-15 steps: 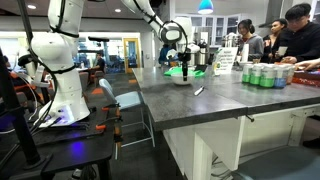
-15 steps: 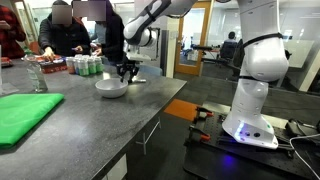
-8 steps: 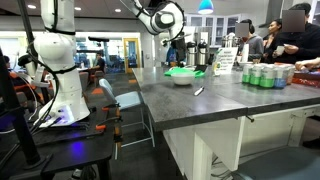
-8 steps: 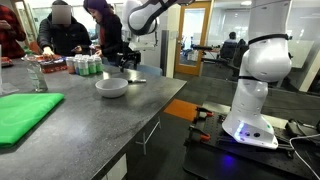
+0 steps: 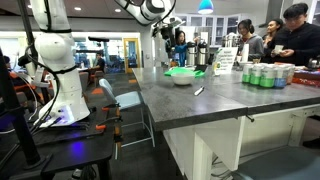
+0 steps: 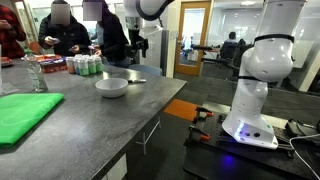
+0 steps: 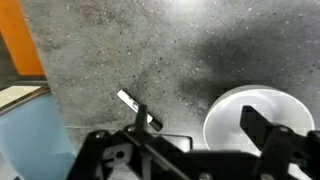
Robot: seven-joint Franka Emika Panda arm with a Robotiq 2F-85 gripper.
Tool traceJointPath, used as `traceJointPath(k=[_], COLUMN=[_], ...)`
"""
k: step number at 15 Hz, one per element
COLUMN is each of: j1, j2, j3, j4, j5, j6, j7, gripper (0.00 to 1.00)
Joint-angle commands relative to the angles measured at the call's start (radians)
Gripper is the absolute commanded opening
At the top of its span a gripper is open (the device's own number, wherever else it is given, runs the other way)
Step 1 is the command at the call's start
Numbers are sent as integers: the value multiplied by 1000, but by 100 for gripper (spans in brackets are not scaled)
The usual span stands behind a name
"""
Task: Move the bowl backwards
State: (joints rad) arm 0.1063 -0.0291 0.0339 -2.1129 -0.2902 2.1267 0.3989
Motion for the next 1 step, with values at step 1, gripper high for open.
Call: traceJointPath(k=[1], j1=[-13], j2=[-39], j3=[26], j4=[-48], j5=[-29], j6=[30], j7=[0], gripper=[100])
